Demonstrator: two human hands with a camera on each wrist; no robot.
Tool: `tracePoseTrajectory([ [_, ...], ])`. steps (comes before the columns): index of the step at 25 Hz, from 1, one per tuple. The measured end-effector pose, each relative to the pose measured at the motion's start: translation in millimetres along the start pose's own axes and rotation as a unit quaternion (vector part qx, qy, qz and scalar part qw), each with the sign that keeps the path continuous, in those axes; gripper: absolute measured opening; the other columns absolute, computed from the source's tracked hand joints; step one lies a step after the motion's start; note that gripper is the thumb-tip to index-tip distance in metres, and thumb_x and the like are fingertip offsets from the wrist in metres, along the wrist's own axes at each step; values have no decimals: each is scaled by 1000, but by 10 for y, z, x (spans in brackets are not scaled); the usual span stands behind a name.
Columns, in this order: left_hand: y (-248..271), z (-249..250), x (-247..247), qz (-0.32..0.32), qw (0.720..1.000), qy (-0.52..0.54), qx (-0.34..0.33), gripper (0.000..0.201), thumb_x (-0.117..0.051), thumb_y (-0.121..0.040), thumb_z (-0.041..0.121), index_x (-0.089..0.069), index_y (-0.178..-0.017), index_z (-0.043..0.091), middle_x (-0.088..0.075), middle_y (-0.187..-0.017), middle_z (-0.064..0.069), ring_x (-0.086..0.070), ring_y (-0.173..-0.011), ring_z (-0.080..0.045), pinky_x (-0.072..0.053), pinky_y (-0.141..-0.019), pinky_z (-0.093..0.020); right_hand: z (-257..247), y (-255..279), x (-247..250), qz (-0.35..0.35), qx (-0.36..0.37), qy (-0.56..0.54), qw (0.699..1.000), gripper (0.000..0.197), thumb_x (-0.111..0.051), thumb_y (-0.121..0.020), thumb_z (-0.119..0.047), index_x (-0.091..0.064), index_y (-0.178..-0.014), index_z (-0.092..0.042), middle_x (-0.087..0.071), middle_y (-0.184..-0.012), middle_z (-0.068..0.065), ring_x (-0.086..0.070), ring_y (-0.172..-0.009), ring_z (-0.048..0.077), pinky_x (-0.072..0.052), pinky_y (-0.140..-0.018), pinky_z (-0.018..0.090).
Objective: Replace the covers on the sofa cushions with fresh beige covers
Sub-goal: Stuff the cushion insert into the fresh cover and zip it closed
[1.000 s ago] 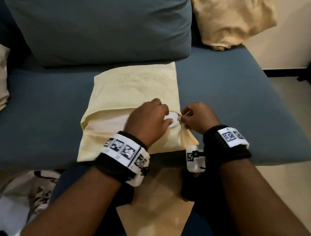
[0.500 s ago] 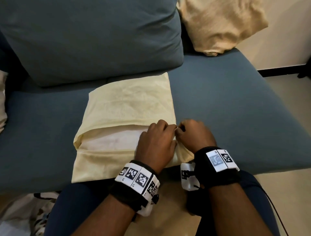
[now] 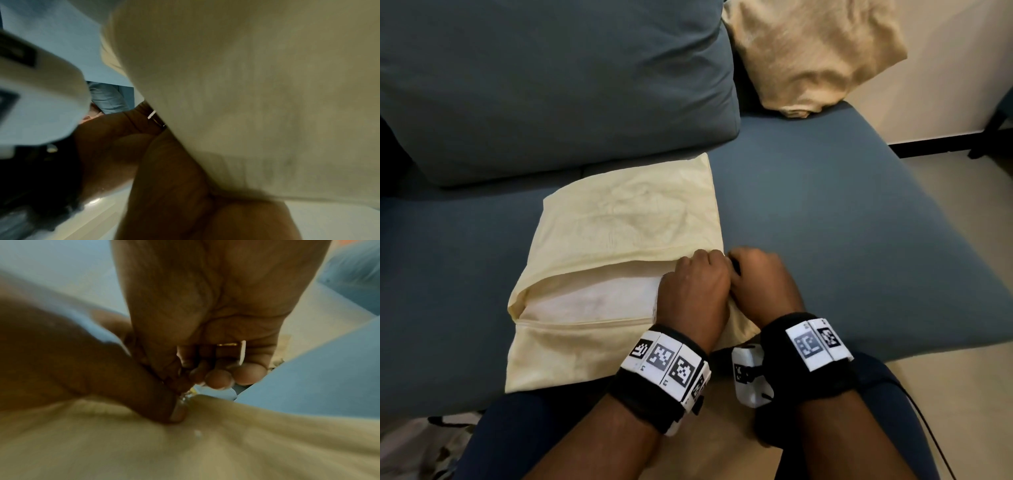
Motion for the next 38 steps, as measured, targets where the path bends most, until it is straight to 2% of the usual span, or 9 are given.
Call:
tracePoseTrajectory([
  [4, -197, -19, 72, 12, 1000, -15, 6, 24, -76, -60, 10, -54, -68, 16, -58, -57, -3, -57, -42, -27, -20, -42, -22, 31, -12, 58, 52, 2, 12, 999, 36, -55, -91, -28, -44, -61, -10, -43, -62, 0, -40, -55, 24, -24, -50, 31],
  [9, -345, -123, 93, -49, 998, 16, -24, 5, -51, -91, 19, -53, -96, 17, -67, -92, -7, -64, -81, -36, -30, -57, -34, 98, -82, 10, 73, 32, -40, 996, 35, -55, -83, -34, -51, -60, -8, -52, -58, 6, -50, -58, 28, -39, -51, 37],
  [14, -367, -327, -1, -24, 973, 212, 88, 18, -62, -83, 33, -54, -76, 18, -66, -75, -1, -61, -76, -29, -42, -62, -32, 279, -143, -99, 52, -56, -228, 971, 33, -59, -89, -41, -67, -74, -13, -69, -69, 0, -66, -68, 23, -56, -67, 47],
  [17, -336, -368, -43, -19, 941, 311, 135, 22, -70, -76, 36, -59, -74, 17, -65, -67, 5, -63, -72, -19, -47, -65, -31, 310, -146, -186, -13, -87, -157, 984, 29, -67, -90, -43, -67, -78, -17, -67, -73, -2, -63, -73, 18, -50, -67, 33],
  [20, -297, -397, -90, -18, 915, 373, 152, 17, -65, -71, 30, -55, -70, 15, -63, -61, 0, -63, -65, -27, -53, -66, -42, 301, -165, -244, -56, -96, -212, 971, 33, -69, -91, -35, -67, -68, -12, -59, -57, 3, -51, -54, 14, -41, -60, 30],
  [24, -343, -395, -52, -33, 923, 349, 156, 18, -63, -76, 24, -50, -69, 14, -62, -65, -2, -61, -71, -30, -50, -68, -45, 255, -160, -225, -65, -82, -233, 967, 31, -69, -92, -29, -64, -67, -10, -57, -56, 0, -49, -55, 18, -43, -61, 36],
  [27, -340, -396, -8, -39, 929, 337, 145, 17, -64, -76, 25, -53, -69, 13, -64, -65, -2, -61, -71, -27, -51, -67, -44, 208, -117, -206, -58, -52, -187, 979, 25, -72, -88, -34, -69, -76, -11, -69, -73, 5, -63, -71, 21, -49, -67, 36],
  [32, -258, -397, 113, -25, 966, 215, 144, 14, -61, -76, 30, -56, -70, 19, -62, -71, 3, -58, -73, -26, -38, -58, -31, 209, -152, -177, -12, -85, -161, 983, 21, -72, -87, -30, -66, -68, -21, -65, -70, -5, -61, -75, 20, -48, -68, 32],
  [38, 55, -858, 370, 12, 928, 271, 255, 23, -69, -82, 34, -63, -69, 17, -64, -74, 3, -57, -77, -22, -43, -68, -35, 295, -114, -69, 41, -147, -155, 976, 22, -71, -89, -28, -67, -74, -11, -65, -74, 2, -57, -74, 23, -37, -57, 28],
])
Point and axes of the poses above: each hand's wrist, its own y-axis away from the middle knuckle, its own x-axis out of the back of the hand, z = x × y, the point moved 2 cm from there along -y, towards the middle knuckle
